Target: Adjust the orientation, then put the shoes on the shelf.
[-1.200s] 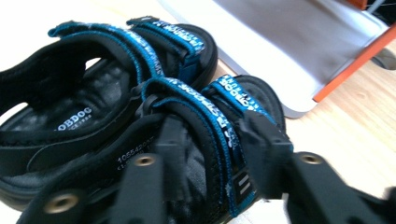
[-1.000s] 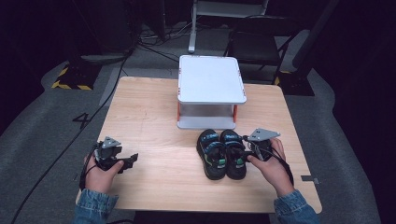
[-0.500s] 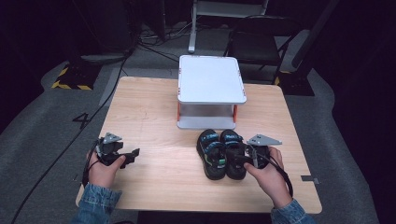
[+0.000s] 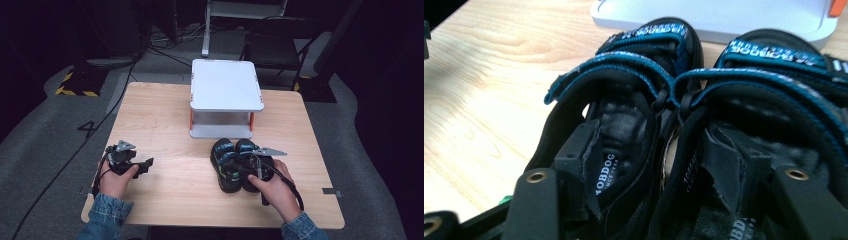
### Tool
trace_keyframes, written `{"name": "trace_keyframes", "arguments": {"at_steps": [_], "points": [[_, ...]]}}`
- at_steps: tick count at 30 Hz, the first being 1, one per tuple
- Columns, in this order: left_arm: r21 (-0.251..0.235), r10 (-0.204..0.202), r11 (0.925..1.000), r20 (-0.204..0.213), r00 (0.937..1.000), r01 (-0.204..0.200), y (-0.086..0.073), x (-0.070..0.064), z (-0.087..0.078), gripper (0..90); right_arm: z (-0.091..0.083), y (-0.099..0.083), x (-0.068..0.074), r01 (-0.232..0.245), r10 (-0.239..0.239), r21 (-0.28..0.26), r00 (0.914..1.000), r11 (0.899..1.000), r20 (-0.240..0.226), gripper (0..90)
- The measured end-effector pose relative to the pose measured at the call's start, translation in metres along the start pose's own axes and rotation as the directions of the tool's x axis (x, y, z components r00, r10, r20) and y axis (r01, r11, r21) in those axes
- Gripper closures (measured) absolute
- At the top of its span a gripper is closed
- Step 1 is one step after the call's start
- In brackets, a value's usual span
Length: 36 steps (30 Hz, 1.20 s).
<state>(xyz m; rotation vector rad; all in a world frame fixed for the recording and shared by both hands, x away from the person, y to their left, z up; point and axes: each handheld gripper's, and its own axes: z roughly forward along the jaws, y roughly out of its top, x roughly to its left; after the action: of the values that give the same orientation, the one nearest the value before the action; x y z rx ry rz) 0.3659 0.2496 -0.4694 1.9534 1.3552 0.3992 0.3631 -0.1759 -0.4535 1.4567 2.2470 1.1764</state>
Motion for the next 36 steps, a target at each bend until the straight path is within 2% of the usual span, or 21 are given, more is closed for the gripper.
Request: {"name": "trace_keyframes", "arguments": {"at_steps": [5, 10, 13, 16, 18, 23, 27, 30, 36], "points": [[-0.001, 0.009, 1.0000, 0.007, 0.9999, -0.009, 0.001, -0.003, 0.001, 24.5, 0.000, 0.001, 0.000, 0.038, -0.038, 0.018, 0.9992, 0.999, 0.015, 46.9], [0.002, 0.013, 0.9999, 0.005, 0.9999, -0.013, 0.003, -0.004, 0.004, 24.6, 0.001, 0.002, 0.001, 0.052, -0.052, 0.034, 0.9986, 0.998, 0.008, 51.2], [0.000, 0.011, 0.9999, 0.011, 0.9999, -0.011, 0.004, -0.004, 0.005, 24.5, 0.004, 0.003, 0.002, 0.082, -0.084, 0.062, 0.9960, 0.995, 0.031, 63.2], [-0.005, 0.013, 0.9999, 0.010, 0.9999, -0.013, 0.005, -0.003, 0.006, 24.6, 0.006, 0.009, 0.005, 0.135, -0.144, 0.115, 0.9871, 0.984, 0.070, 73.1], [-0.004, 0.010, 0.9999, 0.011, 0.9999, -0.010, 0.005, -0.003, 0.005, 24.6, 0.007, 0.014, 0.003, 0.138, -0.148, 0.149, 0.9870, 0.979, 0.061, 76.3], [-0.009, 0.009, 0.9999, 0.006, 0.9999, -0.009, 0.004, -0.002, 0.002, 24.5, 0.006, 0.017, 0.000, 0.121, -0.129, 0.162, 0.9907, 0.979, 0.042, 79.5], [-0.007, 0.005, 1.0000, 0.007, 1.0000, -0.005, 0.003, 0.000, 0.001, 24.5, 0.003, 0.023, -0.003, 0.106, -0.114, 0.201, 0.9929, 0.974, 0.032, 80.8], [-0.004, 0.011, 0.9999, 0.001, 0.9999, -0.011, 0.001, -0.001, 0.000, 24.3, 0.002, 0.026, -0.006, 0.083, -0.087, 0.168, 0.9961, 0.982, 0.016, 80.8], [-0.010, -0.001, 0.9999, -0.011, 0.9999, 0.001, -0.001, 0.002, -0.004, 24.4, 0.005, 0.045, -0.002, 0.098, -0.103, 0.099, 0.9936, 0.990, 0.046, 80.6]]}}
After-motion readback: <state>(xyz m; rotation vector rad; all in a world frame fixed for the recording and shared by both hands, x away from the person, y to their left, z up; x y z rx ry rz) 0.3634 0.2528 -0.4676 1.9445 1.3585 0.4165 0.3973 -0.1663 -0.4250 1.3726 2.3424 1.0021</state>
